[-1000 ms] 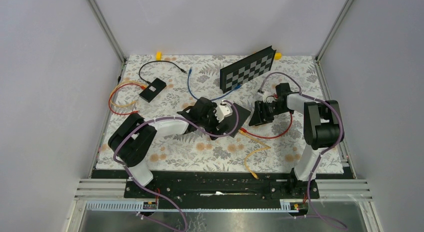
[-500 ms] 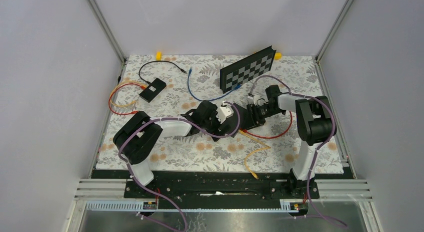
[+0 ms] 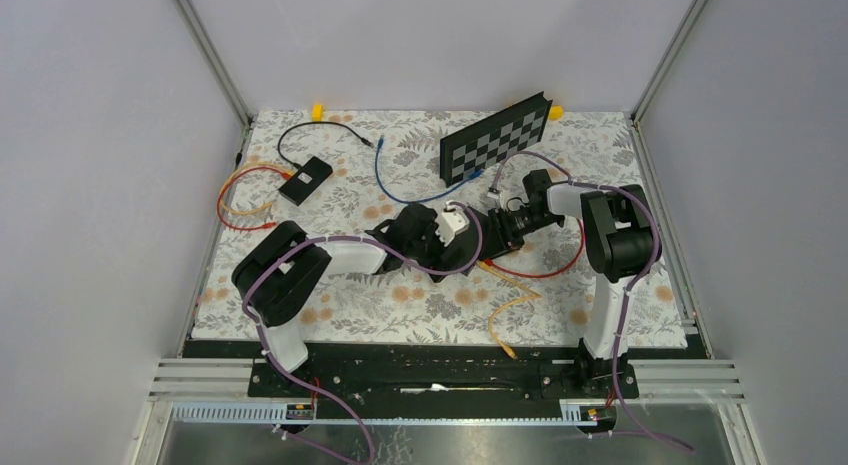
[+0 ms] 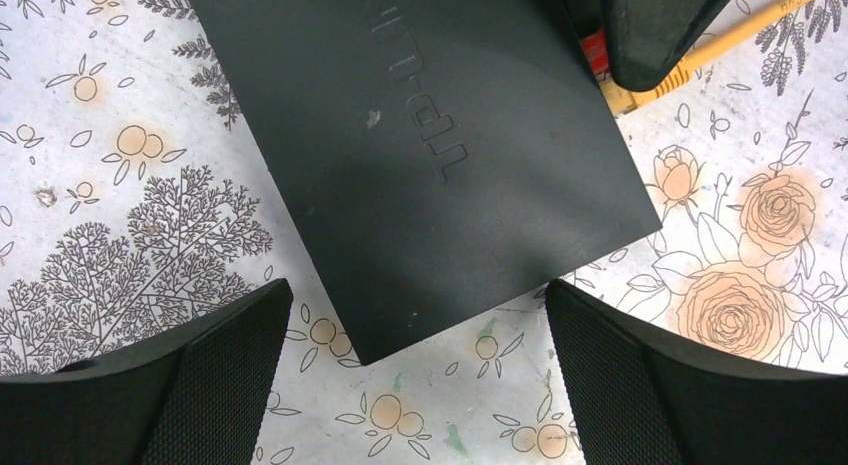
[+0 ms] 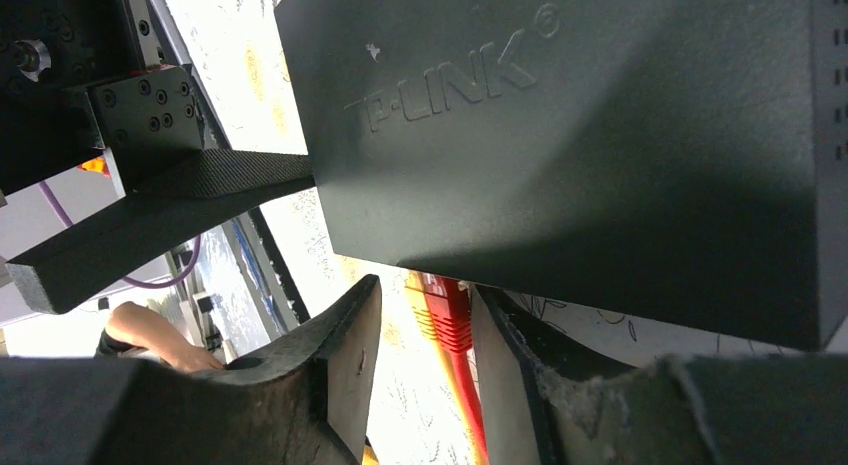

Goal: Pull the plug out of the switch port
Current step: Pull the connector from the switch port.

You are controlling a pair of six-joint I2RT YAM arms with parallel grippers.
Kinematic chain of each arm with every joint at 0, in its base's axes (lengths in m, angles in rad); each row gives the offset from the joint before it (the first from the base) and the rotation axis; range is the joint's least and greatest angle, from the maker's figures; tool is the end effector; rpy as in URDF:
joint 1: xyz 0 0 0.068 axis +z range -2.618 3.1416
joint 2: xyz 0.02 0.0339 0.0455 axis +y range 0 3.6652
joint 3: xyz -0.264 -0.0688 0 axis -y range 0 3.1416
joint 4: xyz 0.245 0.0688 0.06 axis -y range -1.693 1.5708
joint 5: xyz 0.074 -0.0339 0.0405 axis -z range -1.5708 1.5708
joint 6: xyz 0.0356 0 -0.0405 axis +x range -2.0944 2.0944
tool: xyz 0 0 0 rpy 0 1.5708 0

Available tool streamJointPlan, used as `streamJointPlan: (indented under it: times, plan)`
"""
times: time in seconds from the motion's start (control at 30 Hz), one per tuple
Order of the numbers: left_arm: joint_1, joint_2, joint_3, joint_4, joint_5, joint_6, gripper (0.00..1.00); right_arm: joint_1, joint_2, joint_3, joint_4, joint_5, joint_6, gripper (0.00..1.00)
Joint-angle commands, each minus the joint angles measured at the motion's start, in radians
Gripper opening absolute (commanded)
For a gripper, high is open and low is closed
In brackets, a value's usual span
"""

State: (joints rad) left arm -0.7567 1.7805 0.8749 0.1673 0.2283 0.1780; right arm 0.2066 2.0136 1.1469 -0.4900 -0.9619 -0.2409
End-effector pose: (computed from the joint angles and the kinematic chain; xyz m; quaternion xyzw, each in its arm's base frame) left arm 0.2517 -0.2487 0.1428 0.4505 0.7905 -0.2145 0.3553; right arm 0.3439 0.1019 0.1119 -0.2438 0.8485 0.4583 0.1026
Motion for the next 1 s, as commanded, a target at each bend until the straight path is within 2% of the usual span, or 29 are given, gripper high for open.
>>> streamJointPlan:
  times: [0.0, 0.67, 0.97]
  plan:
    - [-0.005, 0.021, -0.008, 0.011, -0.003, -0.028, 0.99, 0.013, 0.053, 0.019, -0.024, 0.04, -0.067, 0.45]
    - [-0.008, 0.025, -0.003, 0.019, 0.029, -0.037, 0.99, 0.012, 0.06, 0.027, -0.015, 0.071, -0.048, 0.41]
    - [-0.008, 0.003, -0.008, 0.024, 0.018, -0.033, 0.99, 0.013, 0.061, 0.03, -0.016, 0.082, -0.046, 0.32]
